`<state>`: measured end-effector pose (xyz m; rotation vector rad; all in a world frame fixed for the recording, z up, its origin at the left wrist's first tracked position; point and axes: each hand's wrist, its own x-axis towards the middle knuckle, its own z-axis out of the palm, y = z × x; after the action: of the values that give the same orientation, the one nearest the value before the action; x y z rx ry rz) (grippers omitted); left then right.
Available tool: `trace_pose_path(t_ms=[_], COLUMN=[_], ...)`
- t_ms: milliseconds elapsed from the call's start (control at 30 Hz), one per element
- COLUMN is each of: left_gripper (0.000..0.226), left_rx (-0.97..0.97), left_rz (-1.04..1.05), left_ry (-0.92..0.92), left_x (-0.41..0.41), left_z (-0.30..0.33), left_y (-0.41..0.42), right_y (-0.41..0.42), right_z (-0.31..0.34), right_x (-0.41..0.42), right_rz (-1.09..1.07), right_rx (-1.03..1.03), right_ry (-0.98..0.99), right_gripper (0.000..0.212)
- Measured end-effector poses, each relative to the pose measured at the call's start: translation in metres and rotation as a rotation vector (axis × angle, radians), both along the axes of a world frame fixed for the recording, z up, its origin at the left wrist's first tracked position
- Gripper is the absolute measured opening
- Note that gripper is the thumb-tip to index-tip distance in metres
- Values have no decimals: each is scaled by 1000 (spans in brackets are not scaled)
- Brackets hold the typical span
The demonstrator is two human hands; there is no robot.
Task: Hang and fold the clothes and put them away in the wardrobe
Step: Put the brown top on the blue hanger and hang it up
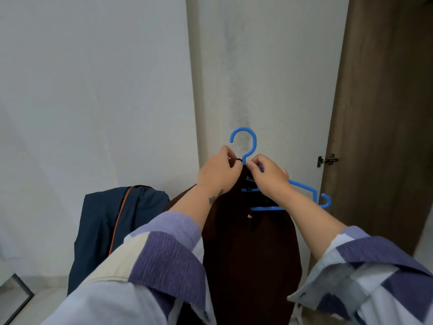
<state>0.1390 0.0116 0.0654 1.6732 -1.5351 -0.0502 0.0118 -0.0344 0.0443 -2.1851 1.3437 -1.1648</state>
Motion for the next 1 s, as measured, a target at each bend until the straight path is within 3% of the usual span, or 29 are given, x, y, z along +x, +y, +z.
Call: trace_pose_path(t_ms=[233, 300, 400, 500, 567, 700, 867, 1000], left_gripper=[63, 68, 46, 15, 15, 17, 37, 49], left_rx=[-168, -207, -355, -297, -249, -178, -131, -96], left_rz=[81, 127, 290, 309, 263, 150, 60, 14], left_ry=[-537, -623, -550, -566, -453, -63, -327, -294], left_x=[27, 39, 50, 54, 53, 59, 88, 91], left_z=[-53, -67, -74, -63, -55, -38, -16, -5], left_y=[-4, -5, -6, -9, -12, -19, -30, -39], right_y=[-11, -14, -19, -20, -20, -19, -18, -20], right_z=[6, 11, 18, 22, 22, 23, 28, 28], right_x=[-13, -18, -25, -28, -28, -29, -34, -27], right_rz=[-131, -164, -206, -240, -247, -215, -203, -262], right_rx=[-45, -54, -70, -101, -111, -120, -160, -146], right_ry=[26, 17, 3, -7, -5, 15, -11, -69], right_gripper=[24, 26, 27, 27, 26, 27, 29, 28])
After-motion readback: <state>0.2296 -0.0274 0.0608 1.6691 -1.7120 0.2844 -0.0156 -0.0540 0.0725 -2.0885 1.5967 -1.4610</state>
